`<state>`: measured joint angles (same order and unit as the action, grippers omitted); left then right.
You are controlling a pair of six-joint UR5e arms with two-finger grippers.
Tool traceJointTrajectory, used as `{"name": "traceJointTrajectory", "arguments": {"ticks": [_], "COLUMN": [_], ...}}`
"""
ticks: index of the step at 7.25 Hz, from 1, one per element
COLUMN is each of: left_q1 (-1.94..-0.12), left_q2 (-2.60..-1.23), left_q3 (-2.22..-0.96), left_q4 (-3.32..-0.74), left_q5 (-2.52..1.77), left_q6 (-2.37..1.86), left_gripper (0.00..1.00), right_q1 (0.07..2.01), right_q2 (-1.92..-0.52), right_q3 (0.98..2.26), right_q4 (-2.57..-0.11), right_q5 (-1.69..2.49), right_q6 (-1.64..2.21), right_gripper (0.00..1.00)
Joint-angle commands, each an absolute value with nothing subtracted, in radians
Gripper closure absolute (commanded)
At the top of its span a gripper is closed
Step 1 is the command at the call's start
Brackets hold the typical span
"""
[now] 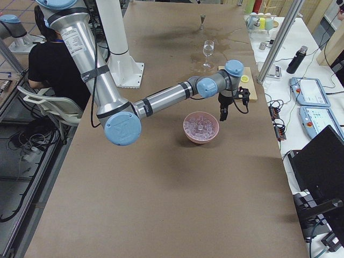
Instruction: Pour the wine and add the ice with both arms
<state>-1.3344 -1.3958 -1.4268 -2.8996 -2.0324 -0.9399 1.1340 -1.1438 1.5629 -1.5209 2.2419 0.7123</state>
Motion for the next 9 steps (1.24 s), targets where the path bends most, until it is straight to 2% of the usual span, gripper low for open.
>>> {"name": "traceJointTrajectory", "arguments": {"ticks": [1, 4, 5, 6, 7, 9], "left_q1": [-1.199, -1.041, -0.973, -0.947, -0.943, -0.852], "left_q2": [-1.381, -1.381, -1.382, -1.382, -1.381, -1.376], "left_q3": [-1.44, -1.493, -1.49, -1.479, -1.477, -1.438], "left_q4": [-2.962, -2.961, -2.961, -2.961, -2.959, -2.959], "left_q5": [-1.839, -1.639, -1.55, -1.513, -1.509, -1.339], "left_q6": [-1.026, -1.133, -1.164, -1.164, -1.164, -1.158], "left_gripper": [0.03, 0.03, 0.03, 0.03, 0.03, 0.03], "right_q1": [1.068, 1.066, 1.066, 1.065, 1.057, 1.022], "right_q2": [-1.169, -1.29, -1.325, -1.347, -1.357, -1.358], "right_q3": [1.566, 1.664, 1.693, 1.69, 1.675, 1.619], "right_q4": [-1.448, -1.443, -1.442, -1.405, -1.358, -1.264], "right_q5": [2.185, 2.186, 2.186, 2.184, 2.181, 2.142], "right_q6": [0.781, 0.781, 0.781, 0.782, 0.796, 0.84], "right_gripper": [0.17, 0.17, 0.21, 0.3, 0.35, 0.36]}}
